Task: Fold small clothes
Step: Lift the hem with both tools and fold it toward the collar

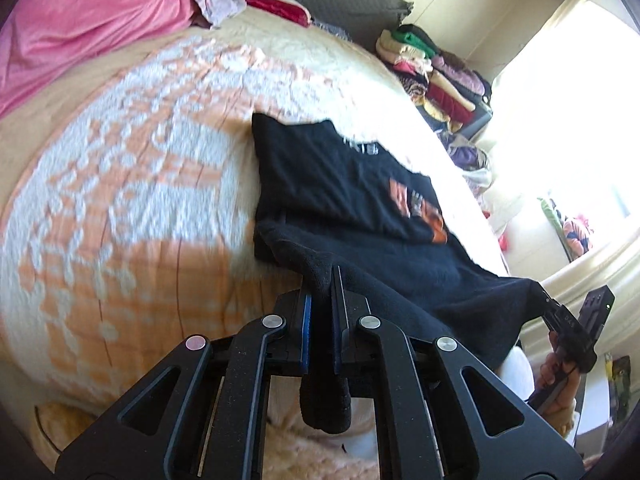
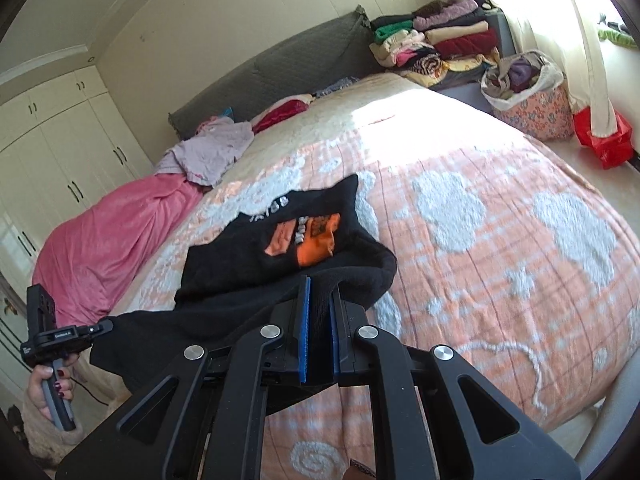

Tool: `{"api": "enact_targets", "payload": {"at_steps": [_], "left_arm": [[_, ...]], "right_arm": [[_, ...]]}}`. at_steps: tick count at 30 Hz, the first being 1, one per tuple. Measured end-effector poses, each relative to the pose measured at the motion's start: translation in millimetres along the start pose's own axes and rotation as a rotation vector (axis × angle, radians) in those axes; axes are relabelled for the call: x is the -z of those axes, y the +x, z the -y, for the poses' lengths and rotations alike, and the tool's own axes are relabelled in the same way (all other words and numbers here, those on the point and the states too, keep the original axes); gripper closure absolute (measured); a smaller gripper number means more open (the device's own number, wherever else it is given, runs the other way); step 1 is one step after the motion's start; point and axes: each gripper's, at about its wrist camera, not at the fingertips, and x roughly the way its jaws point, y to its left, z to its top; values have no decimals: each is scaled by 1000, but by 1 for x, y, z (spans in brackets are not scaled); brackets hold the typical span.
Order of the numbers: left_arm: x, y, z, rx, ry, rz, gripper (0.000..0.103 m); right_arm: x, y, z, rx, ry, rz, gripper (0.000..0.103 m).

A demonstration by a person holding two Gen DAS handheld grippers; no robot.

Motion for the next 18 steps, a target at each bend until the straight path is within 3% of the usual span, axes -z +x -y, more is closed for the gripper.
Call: {"api": "enact_targets", "payload": {"at_steps": [8, 18], "left_arm": [[-34, 4, -4, 15, -20, 32, 101], [-66, 26, -11, 7, -48, 35, 101]], "right_arm": [[-43, 14, -5, 1, -7, 64, 96], [-79, 51, -3, 37, -31, 60, 96]]}}
